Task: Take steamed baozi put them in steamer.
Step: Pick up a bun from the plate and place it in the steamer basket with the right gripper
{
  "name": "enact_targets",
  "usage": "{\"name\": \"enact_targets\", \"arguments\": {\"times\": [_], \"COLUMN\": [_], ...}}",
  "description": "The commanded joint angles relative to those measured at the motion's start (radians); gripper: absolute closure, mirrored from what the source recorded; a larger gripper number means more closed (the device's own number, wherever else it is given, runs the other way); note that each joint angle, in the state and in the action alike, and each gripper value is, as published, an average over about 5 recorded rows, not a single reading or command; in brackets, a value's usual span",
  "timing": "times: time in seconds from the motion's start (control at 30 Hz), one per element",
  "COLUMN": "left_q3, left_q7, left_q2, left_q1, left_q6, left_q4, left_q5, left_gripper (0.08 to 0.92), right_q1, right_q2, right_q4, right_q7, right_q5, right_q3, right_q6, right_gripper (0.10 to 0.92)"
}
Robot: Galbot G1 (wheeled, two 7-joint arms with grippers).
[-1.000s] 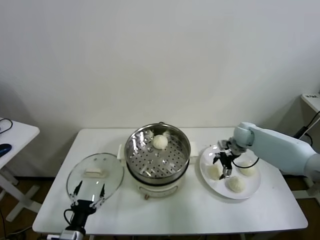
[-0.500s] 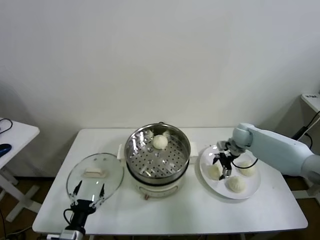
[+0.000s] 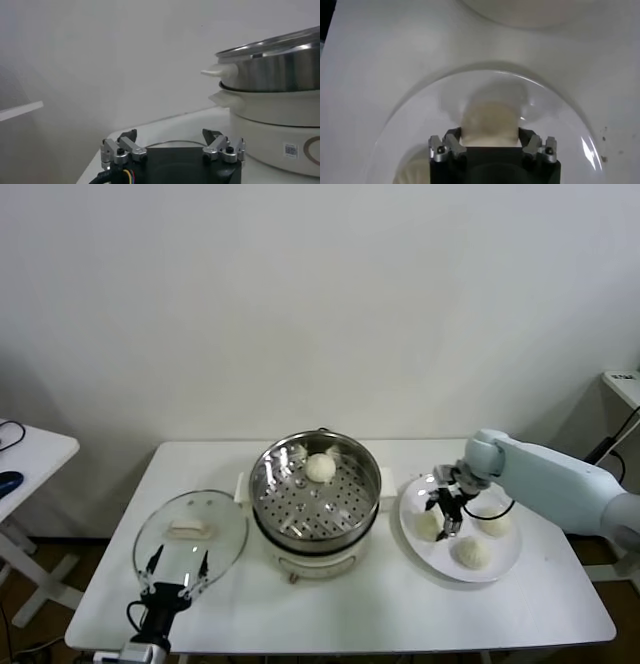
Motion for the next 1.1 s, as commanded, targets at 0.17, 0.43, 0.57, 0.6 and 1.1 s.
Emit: {"name": "enact_targets", "arguments": {"times": [0.17, 0.43, 0.57, 0.6, 1.1], "left_q3": [-0.007, -0.004, 0.001, 0.003, 0.021], "left_q7": [0.0, -0.001, -0.001, -0.001, 0.0], "left_q2": [-0.001, -0.003, -0.004, -0.004, 0.001], "left_q1": [0.002, -0.001, -0.005, -0.005, -0.006], "left_q6": [-0.001, 0.0, -0.001, -0.001, 0.005], "left_q4": [0.001, 0.001, 0.001, 0.0, -0.031], "left_q5": [-0.004, -0.003, -0.002, -0.001, 0.009], "left_gripper": [0.177, 0.177, 0.177, 0.177, 0.177], "right_q1": [0.142, 0.511, 0.669, 0.702, 0.602], "right_q2": [-0.027, -0.034, -0.006, 0.006, 0.354], "right_q4": [0.032, 0.072, 0.115, 0.129, 0.17], "right_q7": [0.001, -0.019, -0.024, -0.024, 0.07], "right_q5": [0.145, 0.44, 0.618, 0.657, 0.78], "right_q3": [-0.041, -0.269, -0.388, -0.412, -0.338], "right_q6": [-0.011, -0.019, -0.033, -0.038, -0.144], "right_gripper": [0.306, 0.305, 0.304, 0.304, 0.304]}}
